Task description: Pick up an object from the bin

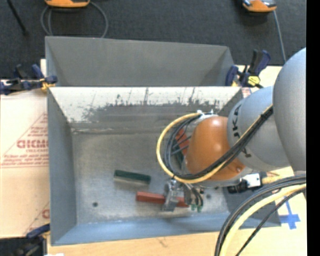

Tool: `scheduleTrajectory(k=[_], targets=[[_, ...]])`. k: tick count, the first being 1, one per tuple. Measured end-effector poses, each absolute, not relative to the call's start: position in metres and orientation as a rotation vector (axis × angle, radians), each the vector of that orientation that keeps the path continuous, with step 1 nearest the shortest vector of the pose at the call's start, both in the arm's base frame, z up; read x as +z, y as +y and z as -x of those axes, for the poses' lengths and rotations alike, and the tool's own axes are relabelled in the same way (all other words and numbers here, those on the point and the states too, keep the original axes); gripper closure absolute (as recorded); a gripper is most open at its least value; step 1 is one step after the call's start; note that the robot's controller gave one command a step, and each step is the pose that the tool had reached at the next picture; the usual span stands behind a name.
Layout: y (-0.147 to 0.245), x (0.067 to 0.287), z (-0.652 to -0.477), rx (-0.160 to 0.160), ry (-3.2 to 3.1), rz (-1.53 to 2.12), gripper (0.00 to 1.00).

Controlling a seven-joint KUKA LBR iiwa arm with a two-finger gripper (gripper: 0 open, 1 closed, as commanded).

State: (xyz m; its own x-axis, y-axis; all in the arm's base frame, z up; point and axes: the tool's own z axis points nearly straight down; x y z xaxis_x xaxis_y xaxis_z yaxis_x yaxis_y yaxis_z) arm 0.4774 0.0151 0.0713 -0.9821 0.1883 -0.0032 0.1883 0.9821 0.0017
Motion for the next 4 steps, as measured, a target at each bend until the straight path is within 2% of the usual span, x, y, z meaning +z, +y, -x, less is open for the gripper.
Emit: scheduleTrajectory(k=[1, 2, 3, 4], targets=[[0.015, 0.093, -0.478, 0.002, 3.123, -0.295, 1.00], [0.014, 0.093, -0.479, 0.002, 3.123, -0.295, 1.00], [0.014, 0.133, -0.481, 0.002, 3.122, -0.292, 1.00], [0.014, 0.189, -0.482, 0.002, 3.122, -0.284, 1.00]])
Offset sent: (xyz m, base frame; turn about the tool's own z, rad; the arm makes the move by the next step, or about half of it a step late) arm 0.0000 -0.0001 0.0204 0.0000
